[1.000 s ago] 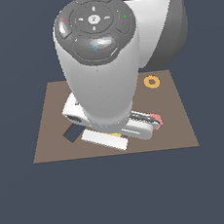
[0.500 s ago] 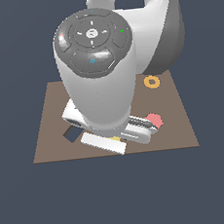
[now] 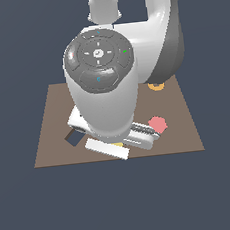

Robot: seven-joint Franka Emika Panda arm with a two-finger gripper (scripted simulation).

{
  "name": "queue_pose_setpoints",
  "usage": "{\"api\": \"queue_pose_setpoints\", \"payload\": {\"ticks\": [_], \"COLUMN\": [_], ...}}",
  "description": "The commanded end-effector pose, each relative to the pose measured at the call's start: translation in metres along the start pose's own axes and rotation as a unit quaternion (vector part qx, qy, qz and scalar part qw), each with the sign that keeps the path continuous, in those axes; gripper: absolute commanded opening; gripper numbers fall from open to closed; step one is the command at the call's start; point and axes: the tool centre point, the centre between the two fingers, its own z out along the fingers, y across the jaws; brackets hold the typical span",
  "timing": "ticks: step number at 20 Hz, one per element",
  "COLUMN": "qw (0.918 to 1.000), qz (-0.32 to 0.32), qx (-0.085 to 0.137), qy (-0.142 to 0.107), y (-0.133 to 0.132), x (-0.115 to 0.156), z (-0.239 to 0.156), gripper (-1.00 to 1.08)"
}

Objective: Insert a designated object into the corresponding slot on a board.

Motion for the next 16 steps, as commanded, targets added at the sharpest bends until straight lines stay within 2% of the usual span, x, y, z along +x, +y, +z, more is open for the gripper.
{"api": "queue_pose_setpoints", "payload": {"ticks": [1, 16], "qw": [1.0, 1.0], "qz": [0.0, 0.005], "qx": [0.0, 0.0], "qy": [0.0, 0.0], "y": [0.0004, 0.0018], "x": [0.0002, 0.0001], "z": [0.0008, -0.0023], "gripper": [-1.0, -1.0]}}
